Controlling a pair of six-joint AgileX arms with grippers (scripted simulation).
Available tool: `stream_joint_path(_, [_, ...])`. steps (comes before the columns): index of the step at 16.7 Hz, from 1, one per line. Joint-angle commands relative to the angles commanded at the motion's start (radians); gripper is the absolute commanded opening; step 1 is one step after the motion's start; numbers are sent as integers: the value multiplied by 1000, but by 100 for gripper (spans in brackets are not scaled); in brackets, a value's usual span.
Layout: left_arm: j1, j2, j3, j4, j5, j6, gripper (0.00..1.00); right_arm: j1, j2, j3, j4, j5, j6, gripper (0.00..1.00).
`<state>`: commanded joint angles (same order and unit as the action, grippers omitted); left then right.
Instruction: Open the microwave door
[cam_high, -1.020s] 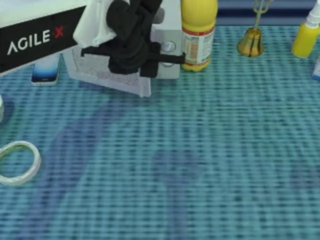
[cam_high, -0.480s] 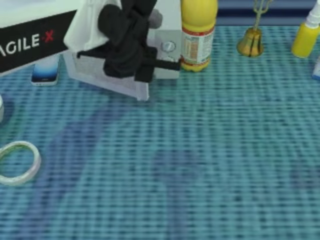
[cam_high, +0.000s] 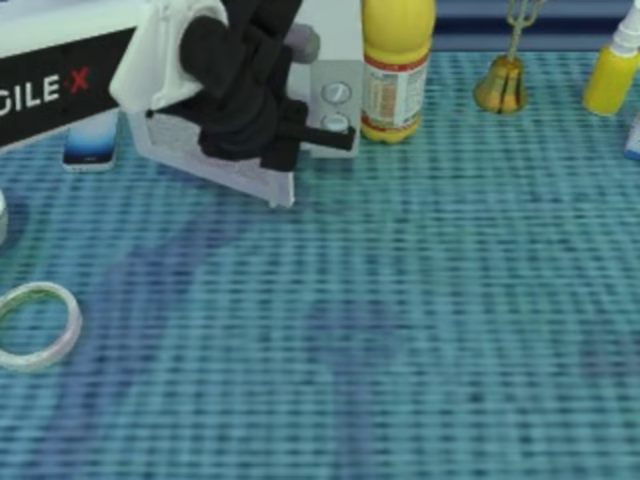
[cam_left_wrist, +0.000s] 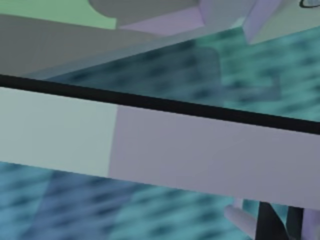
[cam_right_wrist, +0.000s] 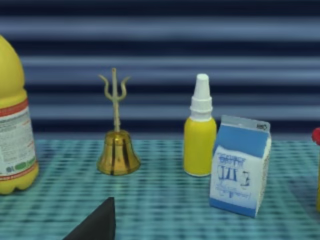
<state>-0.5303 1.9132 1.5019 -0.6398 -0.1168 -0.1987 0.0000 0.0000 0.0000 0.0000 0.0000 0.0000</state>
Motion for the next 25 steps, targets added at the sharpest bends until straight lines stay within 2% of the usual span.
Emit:
stream_joint_path(20, [0, 0, 0, 0, 0, 0, 0, 0, 0, 0, 0, 0, 0, 100])
stream_joint_path(25, [11, -32, -45, 16, 29, 50, 0, 0, 0, 0, 0, 0, 0, 100])
